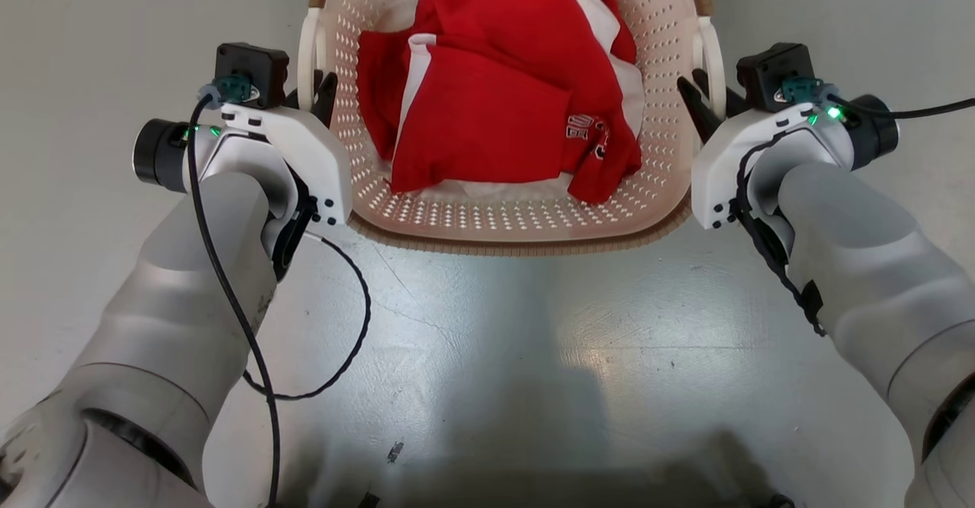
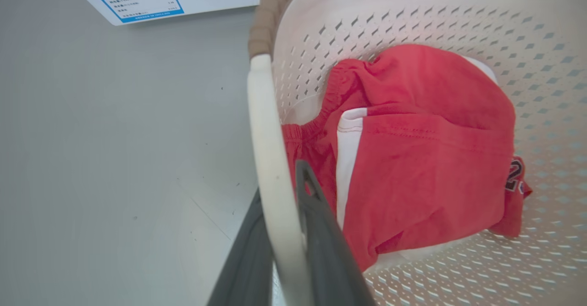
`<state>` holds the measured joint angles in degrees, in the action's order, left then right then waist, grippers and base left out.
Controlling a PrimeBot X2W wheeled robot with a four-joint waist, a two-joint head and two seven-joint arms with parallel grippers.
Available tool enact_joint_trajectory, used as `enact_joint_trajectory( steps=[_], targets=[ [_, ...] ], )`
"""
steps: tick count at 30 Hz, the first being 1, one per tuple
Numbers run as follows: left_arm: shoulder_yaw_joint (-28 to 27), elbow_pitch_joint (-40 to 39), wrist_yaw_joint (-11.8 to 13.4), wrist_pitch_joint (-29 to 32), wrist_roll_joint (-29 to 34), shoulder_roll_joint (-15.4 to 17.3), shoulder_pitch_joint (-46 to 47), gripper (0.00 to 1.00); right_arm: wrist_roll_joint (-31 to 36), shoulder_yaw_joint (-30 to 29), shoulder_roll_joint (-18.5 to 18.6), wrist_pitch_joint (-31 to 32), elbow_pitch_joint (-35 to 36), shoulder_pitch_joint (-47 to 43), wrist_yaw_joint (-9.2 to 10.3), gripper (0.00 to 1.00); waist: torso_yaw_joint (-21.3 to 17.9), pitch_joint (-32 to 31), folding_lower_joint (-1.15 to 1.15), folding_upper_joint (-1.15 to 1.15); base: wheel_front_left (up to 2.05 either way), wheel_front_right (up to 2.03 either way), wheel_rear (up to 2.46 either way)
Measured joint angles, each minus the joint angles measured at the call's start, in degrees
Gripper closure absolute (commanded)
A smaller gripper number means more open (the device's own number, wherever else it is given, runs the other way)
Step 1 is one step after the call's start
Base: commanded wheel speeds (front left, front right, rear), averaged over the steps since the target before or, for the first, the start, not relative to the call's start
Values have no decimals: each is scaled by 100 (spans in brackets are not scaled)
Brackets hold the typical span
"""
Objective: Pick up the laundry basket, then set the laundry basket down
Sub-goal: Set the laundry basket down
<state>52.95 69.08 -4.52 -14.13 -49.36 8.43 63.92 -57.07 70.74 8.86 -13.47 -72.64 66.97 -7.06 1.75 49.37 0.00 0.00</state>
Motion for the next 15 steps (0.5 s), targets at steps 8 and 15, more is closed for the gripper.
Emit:
enact_joint_trajectory(
  steps=[8,15],
  targets=[
    [-365,-275,83,-1,336,48,12,100,27,-62,5,-75,-47,39,0,100,-1,154,0,0,0,0,0],
    [-713,-447,99,-1,645,58,12,100,143,-208,19,-119,-76,169,0,100,9,261,0,0,0,0,0]
  ],
)
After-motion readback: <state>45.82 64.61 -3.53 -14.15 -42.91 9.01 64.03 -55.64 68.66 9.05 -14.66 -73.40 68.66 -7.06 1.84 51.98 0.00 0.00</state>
